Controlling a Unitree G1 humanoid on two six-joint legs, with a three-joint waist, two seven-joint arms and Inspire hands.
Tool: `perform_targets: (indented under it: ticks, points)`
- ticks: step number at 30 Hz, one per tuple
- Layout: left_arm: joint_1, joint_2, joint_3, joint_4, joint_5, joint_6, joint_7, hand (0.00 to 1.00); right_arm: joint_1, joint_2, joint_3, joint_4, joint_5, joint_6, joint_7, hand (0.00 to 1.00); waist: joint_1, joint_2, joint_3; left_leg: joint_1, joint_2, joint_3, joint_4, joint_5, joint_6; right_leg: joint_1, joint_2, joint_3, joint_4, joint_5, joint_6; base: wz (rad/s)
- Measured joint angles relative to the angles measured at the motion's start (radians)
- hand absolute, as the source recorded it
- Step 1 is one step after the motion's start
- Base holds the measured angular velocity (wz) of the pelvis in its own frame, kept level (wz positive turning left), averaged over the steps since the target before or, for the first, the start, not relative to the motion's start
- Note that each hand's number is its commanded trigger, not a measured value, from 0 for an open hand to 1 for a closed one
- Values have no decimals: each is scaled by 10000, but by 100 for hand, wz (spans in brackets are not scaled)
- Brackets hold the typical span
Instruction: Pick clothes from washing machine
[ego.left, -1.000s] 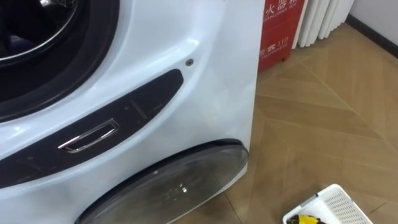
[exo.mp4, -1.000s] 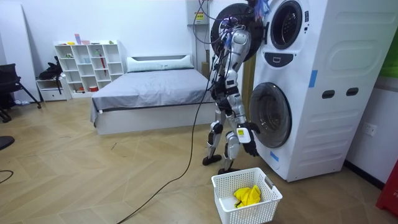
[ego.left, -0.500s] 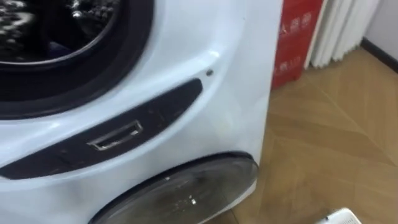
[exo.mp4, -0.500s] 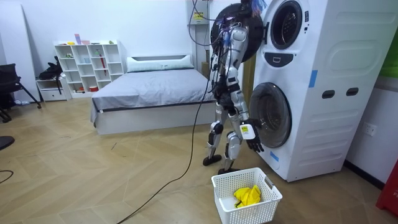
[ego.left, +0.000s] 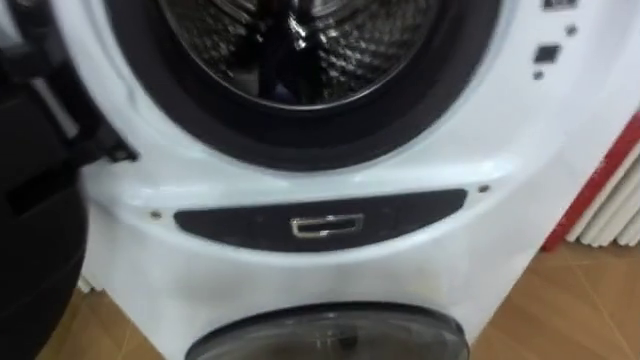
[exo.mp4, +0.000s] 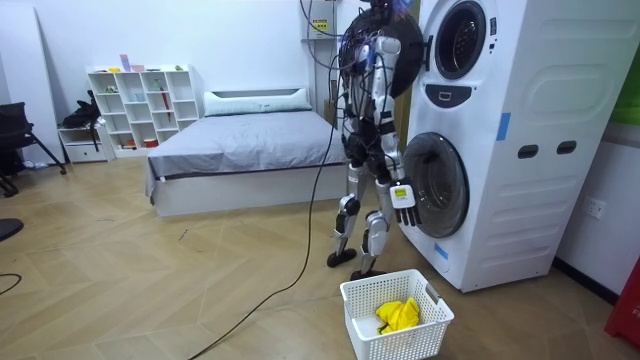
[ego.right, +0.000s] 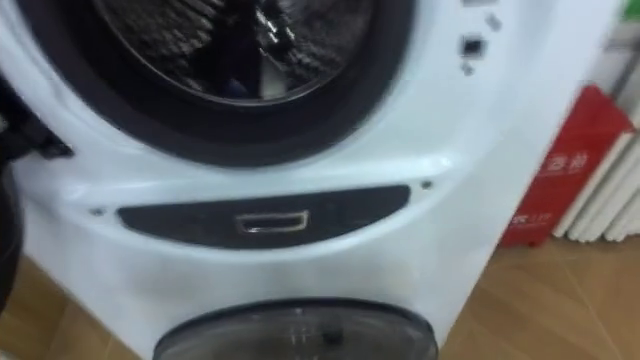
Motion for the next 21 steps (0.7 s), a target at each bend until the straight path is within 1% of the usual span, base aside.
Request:
perform_targets:
  ticks: [1, 2, 4, 5, 6, 7, 9, 11, 14, 15, 16, 17, 18, 19, 20, 21]
  points:
    - [-5, -21, 1, 1, 14, 29, 51, 0, 10, 9, 104, 2, -47, 27, 0, 0, 64, -2, -7, 5, 2, -6, -25, 0, 0, 22, 13, -3, -65, 16, 13, -4]
    - [-15, -83, 3, 0, 22, 85, 137, 0, 68, 60, 218, 23, -94, 52, -1, 0, 166, 10, -37, 62, 6, -23, -70, 0, 0, 103, 36, -26, -187, 59, 23, 0]
    - [-49, -161, 46, 1, 13, 132, 150, 0, 99, 155, 369, 110, -212, 124, -9, 0, 200, 40, -20, 101, 2, -33, -131, 0, 0, 210, 76, -55, -384, 118, 42, 0]
    - [-45, -181, 76, 1, 13, 156, 167, 0, 69, 236, 401, 140, -346, 158, -27, 0, 249, 33, 6, 142, 8, -27, -145, 0, 0, 268, 102, -42, -438, 130, 41, -9]
    - [-50, -233, 209, 13, 14, 180, 178, 0, 68, 270, 442, 209, -427, 155, -69, 0, 352, 34, 10, 190, 9, -11, -154, 0, 0, 296, 123, 46, -444, 133, 37, -13]
    - [-44, -267, 277, 15, 14, 180, 181, 0, 81, 269, 442, 294, -443, 152, -102, 0, 415, 33, 12, 226, 12, -7, -154, 0, 0, 318, 136, 82, -443, 133, 36, -17]
    - [-53, -315, 419, 107, 13, 181, 181, 0, 28, 265, 537, 387, -453, 165, -218, 0, 516, 50, 51, 321, 20, -13, -155, 0, 0, 469, 159, 96, -448, 127, 26, -8]
    - [-39, -325, 585, 173, 17, 199, 177, 0, 7, 272, 535, 382, -615, 207, -340, 0, 584, 17, 40, 351, 40, -11, -150, 0, 0, 585, 183, 44, -520, 115, 10, 7]
    - [113, -336, 932, 174, 1, 248, 169, 0, 20, 276, 526, 416, -793, 259, -503, 0, 671, -25, 78, 529, 83, -12, -147, -1, -1, 879, 223, -81, -621, 109, -1, 9]
    - [171, -334, 1075, 174, -31, 284, 167, 0, 22, 300, 538, 410, -783, 306, -538, 0, 704, -60, 53, 584, 131, -11, -93, -4, -6, 924, 268, -101, -617, 64, -29, 4]
    - [182, -335, 1156, 176, -76, 312, 167, 0, 14, 311, 545, 399, -790, 357, -546, 0, 736, -69, 58, 595, 182, -13, -47, -19, -30, 957, 291, -108, -619, 55, -36, 0]
    - [219, -332, 1289, 179, -85, 325, 141, 0, 17, 313, 560, 395, -792, 410, -538, 0, 833, -70, 65, 613, 203, -16, 96, -117, -174, 1021, 299, -109, -617, 40, -61, -8]
    - [284, -316, 1456, 159, -65, 323, 116, 0, 50, 317, 542, 380, -942, 470, -503, 0, 943, -48, 80, 603, 274, -16, 321, -213, -308, 1033, 329, -96, -583, -17, -128, -9]
    - [347, -312, 1544, 123, -58, 319, 114, 0, 73, 317, 540, 353, -1109, 469, -476, 0, 953, -76, 64, 572, 358, -20, 481, -256, -355, 1041, 346, -92, -539, -46, -153, -9]
    - [419, -279, 1633, 63, -47, 283, 105, 0, 64, 317, 541, 322, -1391, 462, -443, 0, 970, -112, 60, 373, 435, -22, 1025, -388, -398, 1003, 390, -120, -357, -128, -224, -6]
    - [398, -240, 1755, 13, -49, 236, 111, 0, 38, 315, 565, 322, -1541, 461, -431, 0, 1011, -117, 52, 80, 593, -45, 1711, -505, -450, 923, 471, -157, -176, -177, -303, -9]
